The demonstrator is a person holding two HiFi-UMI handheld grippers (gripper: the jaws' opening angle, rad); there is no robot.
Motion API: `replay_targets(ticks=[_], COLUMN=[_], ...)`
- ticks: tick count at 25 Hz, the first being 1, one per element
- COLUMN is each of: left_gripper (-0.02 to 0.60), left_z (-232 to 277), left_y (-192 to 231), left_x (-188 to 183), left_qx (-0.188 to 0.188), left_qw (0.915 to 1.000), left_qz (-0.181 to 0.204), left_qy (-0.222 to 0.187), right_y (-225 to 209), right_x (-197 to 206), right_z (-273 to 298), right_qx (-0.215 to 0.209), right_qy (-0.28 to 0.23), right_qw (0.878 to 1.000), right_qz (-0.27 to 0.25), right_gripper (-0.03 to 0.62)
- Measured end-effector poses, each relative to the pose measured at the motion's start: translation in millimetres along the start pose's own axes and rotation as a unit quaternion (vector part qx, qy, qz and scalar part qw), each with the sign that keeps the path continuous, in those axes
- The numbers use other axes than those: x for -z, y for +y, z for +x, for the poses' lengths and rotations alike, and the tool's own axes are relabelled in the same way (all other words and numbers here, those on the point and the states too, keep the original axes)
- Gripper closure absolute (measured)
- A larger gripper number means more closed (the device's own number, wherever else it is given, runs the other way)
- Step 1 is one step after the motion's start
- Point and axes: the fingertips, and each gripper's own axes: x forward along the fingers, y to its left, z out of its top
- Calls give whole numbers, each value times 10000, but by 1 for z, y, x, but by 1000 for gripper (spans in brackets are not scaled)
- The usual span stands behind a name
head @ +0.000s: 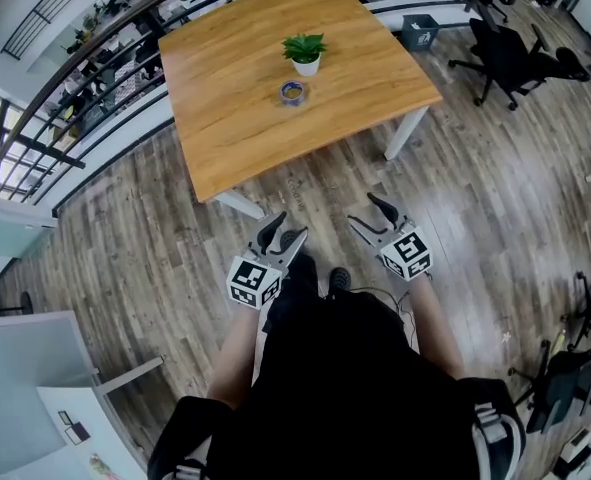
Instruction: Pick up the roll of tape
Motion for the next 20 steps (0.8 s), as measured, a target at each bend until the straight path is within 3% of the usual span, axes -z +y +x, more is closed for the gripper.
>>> replay_targets(ticks=[20], left_gripper=[336], left_z=[16], left_y=[45], left_x=[-4], left_qx=[-26], left_qw=[9996], left_qz=[-276], left_qy=[-52], right_y=[-18], right_x=[-1], right_z=[31], right_qx=[167], right_qy=[163], right_qw=[9997], right_qz=[72], right_gripper=[284])
